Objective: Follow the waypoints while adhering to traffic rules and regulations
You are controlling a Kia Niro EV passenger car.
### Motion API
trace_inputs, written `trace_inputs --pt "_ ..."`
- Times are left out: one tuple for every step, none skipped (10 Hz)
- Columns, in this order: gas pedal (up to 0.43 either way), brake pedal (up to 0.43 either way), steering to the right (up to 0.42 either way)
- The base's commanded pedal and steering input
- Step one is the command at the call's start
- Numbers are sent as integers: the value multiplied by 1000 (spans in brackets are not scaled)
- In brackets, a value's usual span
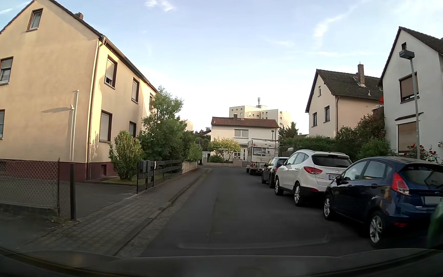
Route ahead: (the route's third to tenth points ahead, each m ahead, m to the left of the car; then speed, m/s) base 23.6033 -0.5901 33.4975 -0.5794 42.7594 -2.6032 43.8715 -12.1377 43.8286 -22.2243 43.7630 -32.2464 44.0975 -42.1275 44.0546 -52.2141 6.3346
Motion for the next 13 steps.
trace_inputs --pt "39 0 4" --pt "39 0 4" --pt "39 0 4" --pt "39 0 4" --pt "39 0 4" --pt "39 0 4" --pt "39 0 4" --pt "39 0 4" --pt "28 0 4" --pt "28 0 3" --pt "28 0 3" --pt "28 0 3" --pt "28 0 3"
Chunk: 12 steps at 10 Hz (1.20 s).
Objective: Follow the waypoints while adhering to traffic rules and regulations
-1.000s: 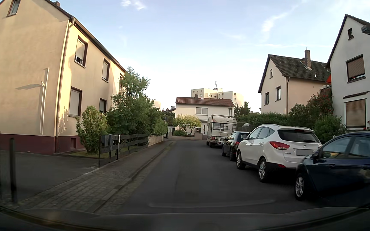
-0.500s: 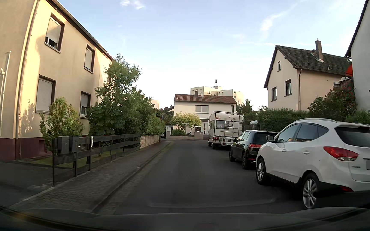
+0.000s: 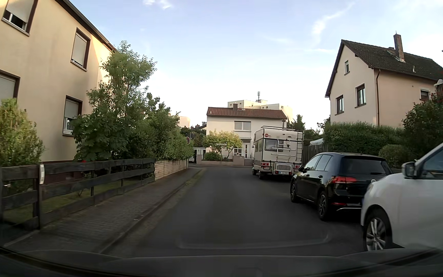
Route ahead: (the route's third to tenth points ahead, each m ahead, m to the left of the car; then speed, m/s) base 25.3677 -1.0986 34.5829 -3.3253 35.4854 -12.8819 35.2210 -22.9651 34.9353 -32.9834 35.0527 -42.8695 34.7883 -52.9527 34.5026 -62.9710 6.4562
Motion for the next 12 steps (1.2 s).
trace_inputs --pt "28 0 2" --pt "28 0 -2" --pt "20 0 -5" --pt "20 0 -2" --pt "20 0 3" --pt "0 0 0" --pt "0 0 -6" --pt "0 0 -6" --pt "0 0 -1" --pt "0 0 0" --pt "0 0 -2" --pt "0 0 -1"
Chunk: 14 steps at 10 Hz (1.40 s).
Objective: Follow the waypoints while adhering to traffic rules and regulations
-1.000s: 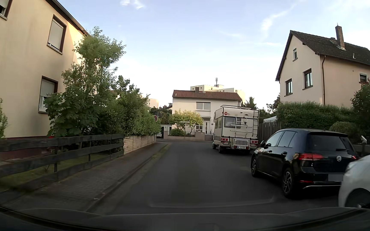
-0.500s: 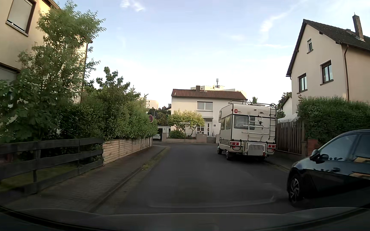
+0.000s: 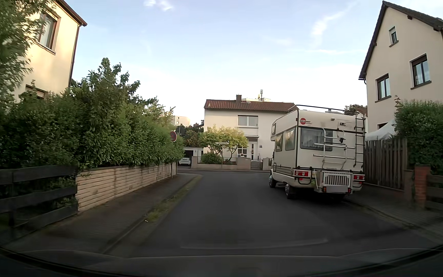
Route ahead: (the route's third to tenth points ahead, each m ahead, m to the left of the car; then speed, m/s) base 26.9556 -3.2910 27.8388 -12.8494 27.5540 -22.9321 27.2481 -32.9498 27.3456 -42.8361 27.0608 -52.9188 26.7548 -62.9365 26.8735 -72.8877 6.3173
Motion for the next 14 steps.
trace_inputs --pt "0 0 -1" --pt "0 0 -4" --pt "0 0 -6" --pt "0 0 -3" --pt "0 0 3" --pt "0 12 3" --pt "0 30 2" --pt "0 55 2" --pt "0 91 3" --pt "0 116 3" --pt "0 134 3" --pt "0 140 4" --pt "0 146 4" --pt "0 146 4"
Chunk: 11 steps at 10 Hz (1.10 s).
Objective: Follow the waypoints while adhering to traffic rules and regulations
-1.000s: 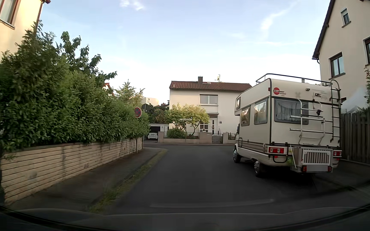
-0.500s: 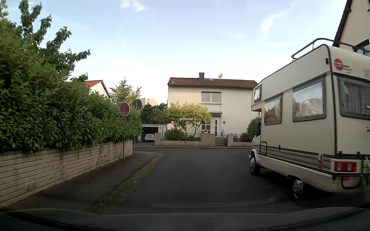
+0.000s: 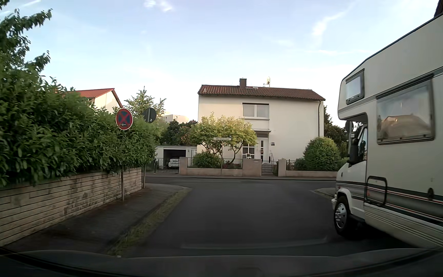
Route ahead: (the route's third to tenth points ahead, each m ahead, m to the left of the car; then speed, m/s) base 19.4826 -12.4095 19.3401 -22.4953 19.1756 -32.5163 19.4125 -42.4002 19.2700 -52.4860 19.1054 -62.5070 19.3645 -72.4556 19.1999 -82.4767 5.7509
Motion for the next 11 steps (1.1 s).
trace_inputs --pt "0 152 4" --pt "0 165 4" --pt "0 165 5" --pt "0 171 8" --pt "0 177 15" --pt "0 183 25" --pt "0 189 34" --pt "0 189 40" --pt "0 201 49" --pt "0 213 59" --pt "0 213 70"
